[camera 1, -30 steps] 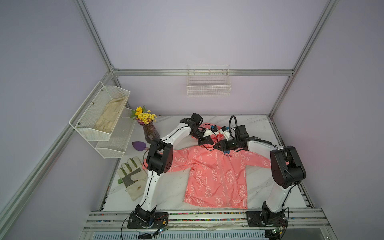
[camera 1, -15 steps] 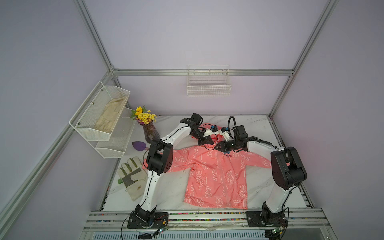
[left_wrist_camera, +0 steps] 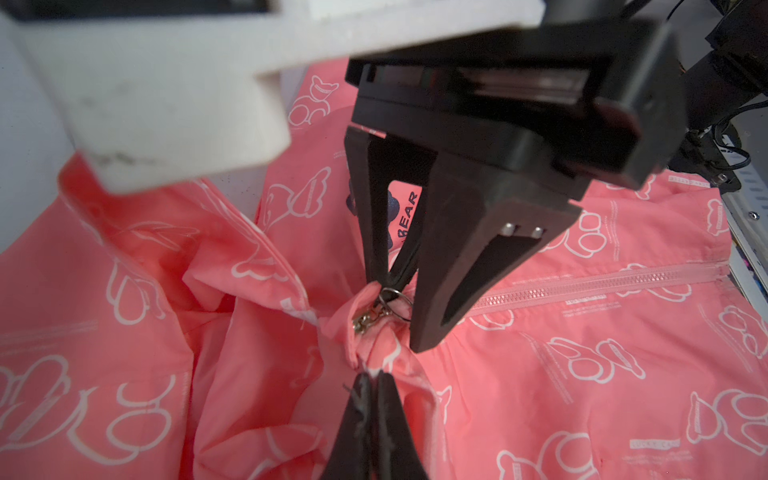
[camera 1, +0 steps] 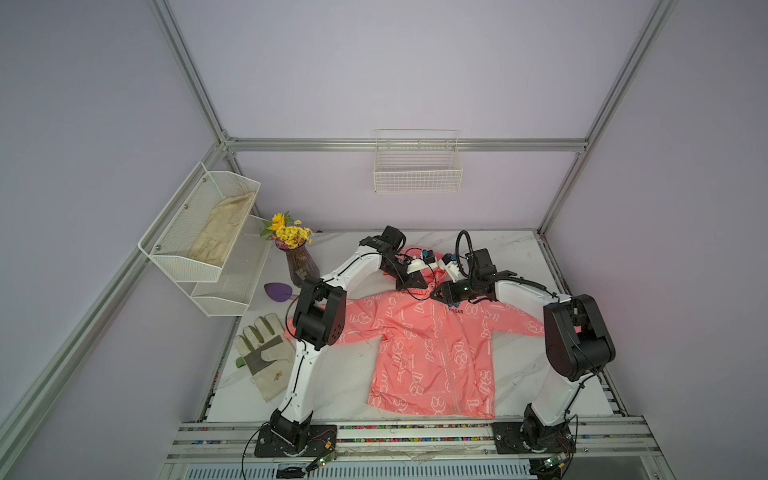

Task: Unzip the jacket
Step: Unzip the zipper on the jacket.

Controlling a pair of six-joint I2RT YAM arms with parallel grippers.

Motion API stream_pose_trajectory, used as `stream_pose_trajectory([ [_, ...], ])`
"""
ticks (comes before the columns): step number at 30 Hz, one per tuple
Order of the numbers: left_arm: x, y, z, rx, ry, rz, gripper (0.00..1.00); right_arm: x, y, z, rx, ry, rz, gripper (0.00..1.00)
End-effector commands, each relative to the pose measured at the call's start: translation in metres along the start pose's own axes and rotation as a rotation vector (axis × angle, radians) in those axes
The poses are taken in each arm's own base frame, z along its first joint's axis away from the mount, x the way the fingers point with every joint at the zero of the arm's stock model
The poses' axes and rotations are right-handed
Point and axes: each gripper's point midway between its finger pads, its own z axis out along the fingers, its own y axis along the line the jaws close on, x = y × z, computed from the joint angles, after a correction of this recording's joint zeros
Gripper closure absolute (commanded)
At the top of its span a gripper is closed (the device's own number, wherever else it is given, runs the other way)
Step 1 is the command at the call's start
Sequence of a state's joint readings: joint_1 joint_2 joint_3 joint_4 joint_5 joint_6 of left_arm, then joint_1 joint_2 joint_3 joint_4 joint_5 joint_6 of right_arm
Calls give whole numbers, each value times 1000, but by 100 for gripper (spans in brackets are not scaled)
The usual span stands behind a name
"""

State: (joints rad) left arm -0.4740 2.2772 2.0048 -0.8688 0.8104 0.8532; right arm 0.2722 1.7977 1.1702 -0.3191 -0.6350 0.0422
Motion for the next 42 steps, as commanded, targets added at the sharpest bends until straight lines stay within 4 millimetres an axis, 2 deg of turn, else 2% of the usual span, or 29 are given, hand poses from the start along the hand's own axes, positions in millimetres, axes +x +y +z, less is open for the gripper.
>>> stream_pose_trajectory([
  [1, -34, -12, -23, -19, -62, 58, 100, -17, 8, -9, 1, -34, -60, 68],
  [8, -33, -11, -22, -20, -60, 55, 100, -22, 10, -9, -4, -33, -62, 69],
  [19, -34, -8, -22, -30, -61, 48, 100, -9, 6, -6, 2, -1, -38, 71],
  [31, -32, -3, -20, -49, -59, 43, 100, -5, 6, -3, 8, 13, -34, 75],
  [36, -33, 2, -21, -72, -59, 37, 100, -2, 6, -2, 12, 19, -30, 82],
  [39, -34, 8, -22, -110, -59, 40, 100, 0, 7, -3, 6, 21, -27, 93],
  [42, -36, 16, -24, -155, -62, 35, 100, 4, 9, -5, 3, 26, -23, 100],
])
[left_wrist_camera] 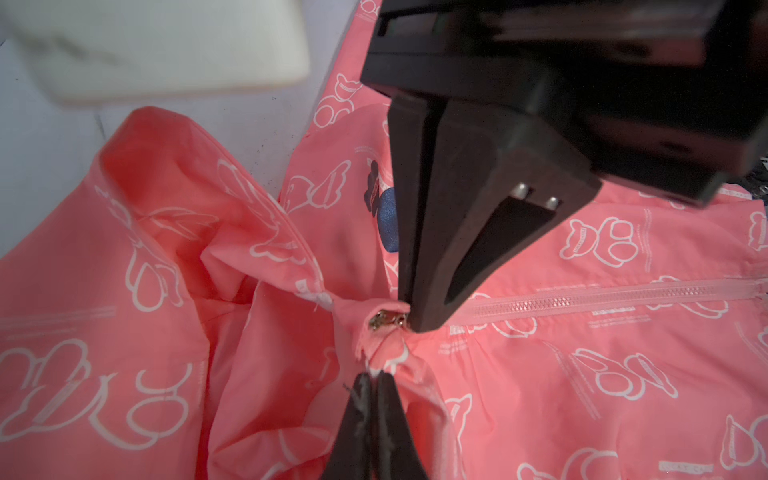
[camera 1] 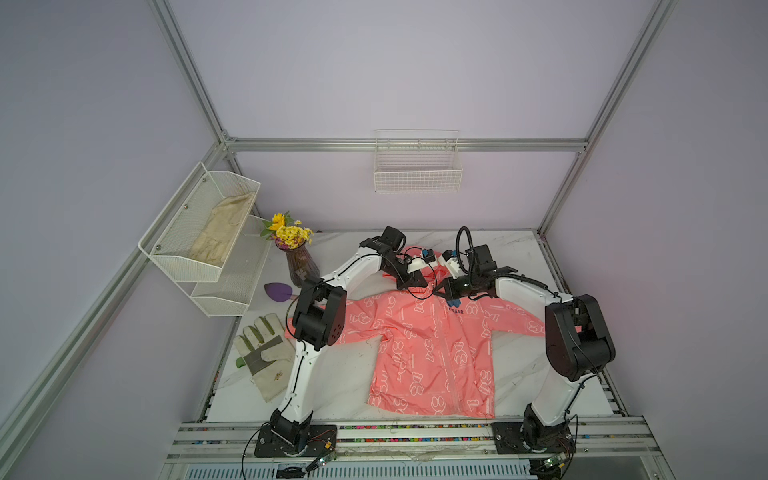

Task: Unzip the jacket
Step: Unzip the zipper on the jacket.

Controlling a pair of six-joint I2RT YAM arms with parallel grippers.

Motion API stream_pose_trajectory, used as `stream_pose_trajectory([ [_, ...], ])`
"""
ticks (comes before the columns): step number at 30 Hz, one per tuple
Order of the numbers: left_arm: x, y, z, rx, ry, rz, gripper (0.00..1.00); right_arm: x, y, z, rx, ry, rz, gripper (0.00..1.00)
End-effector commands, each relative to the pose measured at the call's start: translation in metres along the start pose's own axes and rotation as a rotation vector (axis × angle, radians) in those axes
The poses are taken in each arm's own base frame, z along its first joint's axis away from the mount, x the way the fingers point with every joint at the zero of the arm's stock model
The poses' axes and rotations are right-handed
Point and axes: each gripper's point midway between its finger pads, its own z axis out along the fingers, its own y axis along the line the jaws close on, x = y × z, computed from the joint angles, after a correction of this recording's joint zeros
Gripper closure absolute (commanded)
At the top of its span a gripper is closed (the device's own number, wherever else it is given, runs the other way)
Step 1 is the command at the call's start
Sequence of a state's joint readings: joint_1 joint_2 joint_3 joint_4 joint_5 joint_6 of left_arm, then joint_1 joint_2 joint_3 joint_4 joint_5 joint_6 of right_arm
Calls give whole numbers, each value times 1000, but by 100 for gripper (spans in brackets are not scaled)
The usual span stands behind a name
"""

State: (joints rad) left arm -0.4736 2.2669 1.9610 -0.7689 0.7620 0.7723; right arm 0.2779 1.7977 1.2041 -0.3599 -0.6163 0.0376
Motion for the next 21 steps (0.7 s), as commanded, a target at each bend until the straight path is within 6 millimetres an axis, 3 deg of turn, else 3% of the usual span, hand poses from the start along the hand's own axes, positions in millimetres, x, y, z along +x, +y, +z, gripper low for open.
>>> stream_pose_trajectory([
  [1, -40, 6, -27, -98, -74, 62, 100, 11, 7, -3, -17, 22, -19, 100],
  [15, -47, 34, -48, -235, -150, 9, 100, 38, 5, -1, -20, 73, 21, 100],
  [21, -55, 64, -69, -392, -200, -37, 100, 61, 5, 0, -30, 103, 91, 100],
])
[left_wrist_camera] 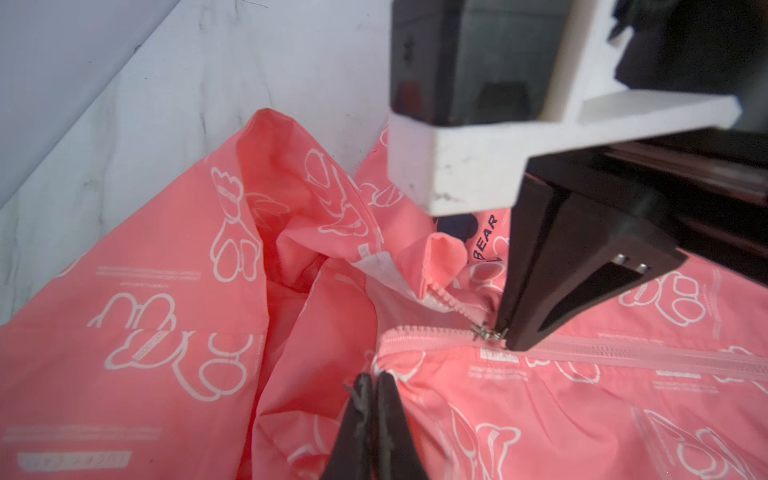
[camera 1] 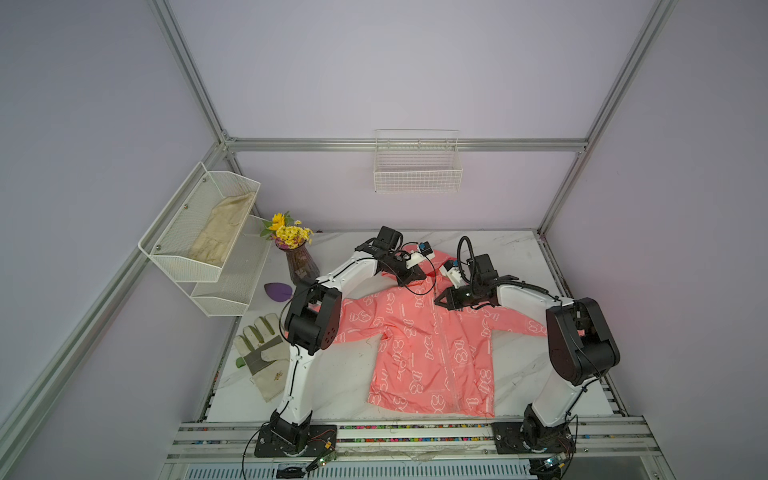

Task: Unzip the jacket
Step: Unzip the zipper on the jacket.

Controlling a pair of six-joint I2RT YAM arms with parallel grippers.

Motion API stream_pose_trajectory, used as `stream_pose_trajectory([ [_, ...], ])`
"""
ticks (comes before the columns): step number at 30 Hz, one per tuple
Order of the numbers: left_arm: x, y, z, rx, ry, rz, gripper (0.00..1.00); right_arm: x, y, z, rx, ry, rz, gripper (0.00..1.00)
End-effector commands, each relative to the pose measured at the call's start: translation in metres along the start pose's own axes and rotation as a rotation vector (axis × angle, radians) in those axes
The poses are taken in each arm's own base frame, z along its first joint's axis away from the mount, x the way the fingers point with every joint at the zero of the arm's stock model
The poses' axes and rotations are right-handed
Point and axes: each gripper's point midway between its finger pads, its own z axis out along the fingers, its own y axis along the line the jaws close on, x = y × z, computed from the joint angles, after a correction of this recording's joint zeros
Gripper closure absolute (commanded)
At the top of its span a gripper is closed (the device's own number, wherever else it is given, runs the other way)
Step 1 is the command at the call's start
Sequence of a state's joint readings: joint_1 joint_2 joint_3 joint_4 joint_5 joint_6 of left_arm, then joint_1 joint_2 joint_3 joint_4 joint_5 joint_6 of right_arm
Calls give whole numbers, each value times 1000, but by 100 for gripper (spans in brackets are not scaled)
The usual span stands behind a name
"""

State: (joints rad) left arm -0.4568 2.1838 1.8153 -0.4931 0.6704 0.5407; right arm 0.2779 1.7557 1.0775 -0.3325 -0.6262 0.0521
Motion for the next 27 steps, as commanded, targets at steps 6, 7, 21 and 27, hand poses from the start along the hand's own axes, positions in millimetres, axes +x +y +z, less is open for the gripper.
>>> stream_pose_trajectory([
  [6, -49, 78, -41, -347, -122, -6, 100, 55, 9, 1, -49, 102, 166, 100],
  [7, -47, 85, -39, -367, -113, -16, 100, 61, 10, 1, -54, 113, 194, 100],
  [21, -5, 154, -11, -500, -25, -84, 100, 160, 51, -7, -104, 280, 529, 100],
  [27, 16, 170, -1, -533, 27, -49, 100, 196, 64, -26, -74, 307, 626, 100],
])
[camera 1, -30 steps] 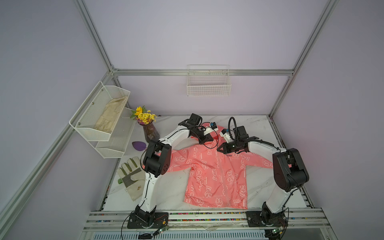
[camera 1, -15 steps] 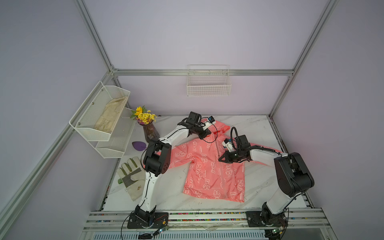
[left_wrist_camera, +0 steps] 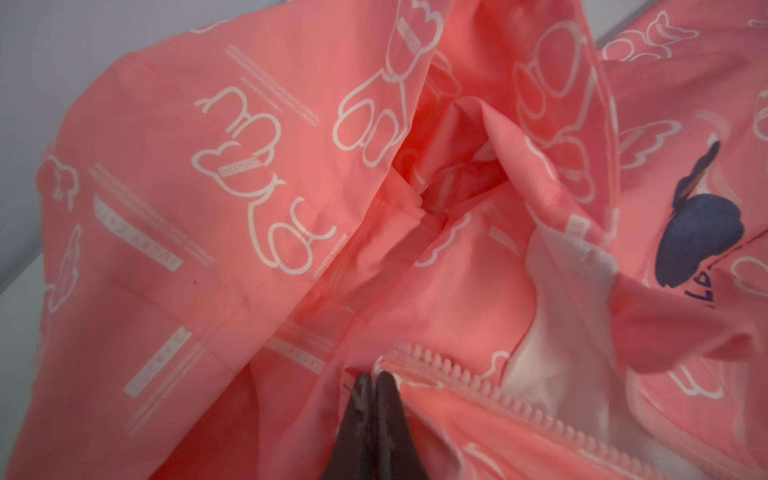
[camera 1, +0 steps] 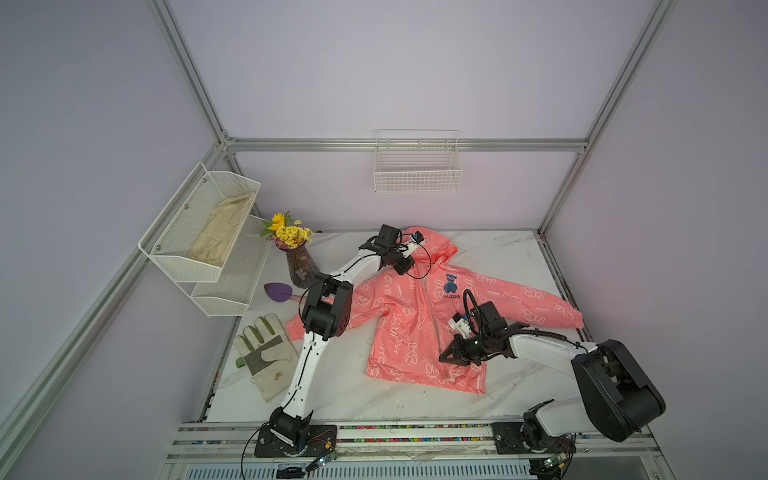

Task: Unzip the jacket
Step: Unzip the zipper on the jacket.

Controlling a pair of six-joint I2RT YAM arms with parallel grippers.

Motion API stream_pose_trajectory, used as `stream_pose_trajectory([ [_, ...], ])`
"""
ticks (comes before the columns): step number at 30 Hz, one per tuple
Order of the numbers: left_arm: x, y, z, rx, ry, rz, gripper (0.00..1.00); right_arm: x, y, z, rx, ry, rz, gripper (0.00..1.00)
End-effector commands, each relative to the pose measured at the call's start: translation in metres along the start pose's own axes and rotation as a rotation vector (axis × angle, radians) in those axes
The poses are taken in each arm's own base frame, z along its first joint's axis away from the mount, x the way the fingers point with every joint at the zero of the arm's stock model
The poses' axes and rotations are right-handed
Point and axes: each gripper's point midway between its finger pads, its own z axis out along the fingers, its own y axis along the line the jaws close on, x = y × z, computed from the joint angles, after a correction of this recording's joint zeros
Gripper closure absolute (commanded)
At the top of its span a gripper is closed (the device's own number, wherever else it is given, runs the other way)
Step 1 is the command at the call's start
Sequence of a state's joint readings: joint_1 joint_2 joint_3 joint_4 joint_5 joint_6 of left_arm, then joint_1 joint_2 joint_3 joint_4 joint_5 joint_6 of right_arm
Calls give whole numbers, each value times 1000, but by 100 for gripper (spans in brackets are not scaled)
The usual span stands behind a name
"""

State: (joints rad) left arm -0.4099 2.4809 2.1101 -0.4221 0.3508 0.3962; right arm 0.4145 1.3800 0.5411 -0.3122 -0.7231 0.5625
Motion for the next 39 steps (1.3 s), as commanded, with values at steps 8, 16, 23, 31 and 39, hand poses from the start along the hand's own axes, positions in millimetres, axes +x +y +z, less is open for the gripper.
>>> stream_pose_trajectory([
  [8, -33, 62, -12, -203, -96, 90, 100, 65, -7, -7, 28, 100, 195, 100],
  [16, -57, 50, -66, -301, -224, 112, 2, 30, 29, -37, 62, -20, 54, 50],
  [23, -52, 16, -155, -563, -272, 97, 0, -28, 45, -50, 165, -175, -16, 46],
  [31, 45, -42, -209, -535, -15, -614, 0, -84, 0, -75, 132, -379, 156, 69],
  [39, 129, -143, -221, -376, 20, -1046, 4, -82, -30, -65, 122, -346, 211, 69],
])
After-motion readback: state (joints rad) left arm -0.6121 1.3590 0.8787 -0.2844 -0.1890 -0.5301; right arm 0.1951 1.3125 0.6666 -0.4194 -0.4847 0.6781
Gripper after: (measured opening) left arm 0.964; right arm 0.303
